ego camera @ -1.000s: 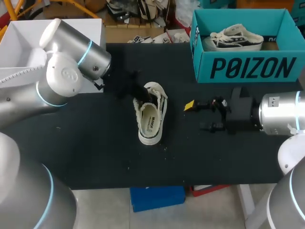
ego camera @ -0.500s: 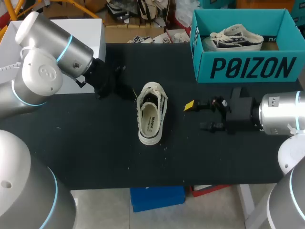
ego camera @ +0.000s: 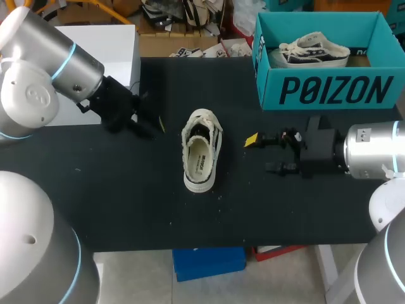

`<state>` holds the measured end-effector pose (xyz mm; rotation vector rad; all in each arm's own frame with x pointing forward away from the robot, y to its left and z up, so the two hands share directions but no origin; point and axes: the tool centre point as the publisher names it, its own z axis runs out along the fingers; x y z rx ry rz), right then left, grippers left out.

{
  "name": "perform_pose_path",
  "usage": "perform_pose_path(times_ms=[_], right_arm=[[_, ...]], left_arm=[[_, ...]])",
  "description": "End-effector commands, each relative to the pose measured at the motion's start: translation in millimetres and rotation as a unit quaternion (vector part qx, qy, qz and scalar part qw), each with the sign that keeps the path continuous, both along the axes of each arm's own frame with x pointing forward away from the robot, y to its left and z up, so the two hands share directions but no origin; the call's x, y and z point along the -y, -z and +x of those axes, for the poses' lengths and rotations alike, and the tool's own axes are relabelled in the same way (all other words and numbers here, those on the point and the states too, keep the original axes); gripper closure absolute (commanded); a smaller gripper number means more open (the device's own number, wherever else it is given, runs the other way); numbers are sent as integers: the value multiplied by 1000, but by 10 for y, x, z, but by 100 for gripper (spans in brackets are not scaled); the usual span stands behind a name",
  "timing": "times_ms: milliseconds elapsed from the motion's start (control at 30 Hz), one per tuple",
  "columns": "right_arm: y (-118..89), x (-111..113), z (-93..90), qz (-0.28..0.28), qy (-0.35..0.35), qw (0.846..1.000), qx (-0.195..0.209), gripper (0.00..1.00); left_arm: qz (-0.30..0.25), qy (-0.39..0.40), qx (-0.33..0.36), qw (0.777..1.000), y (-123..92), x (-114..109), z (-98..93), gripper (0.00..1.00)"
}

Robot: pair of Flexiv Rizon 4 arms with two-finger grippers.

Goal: Take the shoe out of the shoebox, open the shoe tongue, remove and reinsert the insole, then place the shoe into the shoebox

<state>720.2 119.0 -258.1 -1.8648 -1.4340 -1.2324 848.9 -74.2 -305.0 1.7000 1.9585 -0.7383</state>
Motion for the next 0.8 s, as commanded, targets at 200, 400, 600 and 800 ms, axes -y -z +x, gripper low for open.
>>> perform_pose_path(times_ms=[200,400,600,800], right_arm=[[-4,7,-5,0,0,1000,0,0],[-4,7,-5,0,0,1000,0,0],[-4,7,-5,0,0,1000,0,0],[-4,7,-5,0,0,1000,0,0]], left_arm=[[107,51,73,990,-118,229,61,41],[147,68,97,982,-45,392,137,48],[166,80,94,978,121,494,180,51],[179,82,90,976,256,555,246,51]])
